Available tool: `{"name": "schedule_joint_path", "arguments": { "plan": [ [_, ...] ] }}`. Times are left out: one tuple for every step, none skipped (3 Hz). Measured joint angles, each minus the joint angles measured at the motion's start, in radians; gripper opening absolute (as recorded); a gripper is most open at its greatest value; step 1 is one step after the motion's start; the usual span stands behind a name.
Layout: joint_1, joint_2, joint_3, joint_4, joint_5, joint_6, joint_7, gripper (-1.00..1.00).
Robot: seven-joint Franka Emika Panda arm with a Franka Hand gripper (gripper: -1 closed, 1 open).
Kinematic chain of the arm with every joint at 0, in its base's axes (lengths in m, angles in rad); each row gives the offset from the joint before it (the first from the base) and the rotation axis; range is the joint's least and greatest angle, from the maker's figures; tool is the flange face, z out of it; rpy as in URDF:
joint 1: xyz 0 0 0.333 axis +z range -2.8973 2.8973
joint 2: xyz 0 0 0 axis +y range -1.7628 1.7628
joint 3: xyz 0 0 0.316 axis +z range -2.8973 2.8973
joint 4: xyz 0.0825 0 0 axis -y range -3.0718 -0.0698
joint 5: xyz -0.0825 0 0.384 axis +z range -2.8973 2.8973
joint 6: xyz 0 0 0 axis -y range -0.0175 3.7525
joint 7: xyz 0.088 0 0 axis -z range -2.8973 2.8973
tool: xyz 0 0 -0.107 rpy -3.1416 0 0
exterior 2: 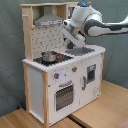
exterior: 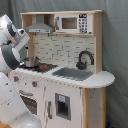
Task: Play with the kitchen
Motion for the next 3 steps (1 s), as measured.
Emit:
{"name": "schedule_joint_path", "arguments": {
  "plan": [
    [-0.084,0.019,0.078,0.025,0.0,-0.021,-0.023,1.0],
    [-0.168,0.025,0.155,0.047,0.003,-0.038,-0.047,1.0],
    [-0.257,0.024,0.237,0.074,0.01,-0.046,-0.079,1.0]
  ]
}}
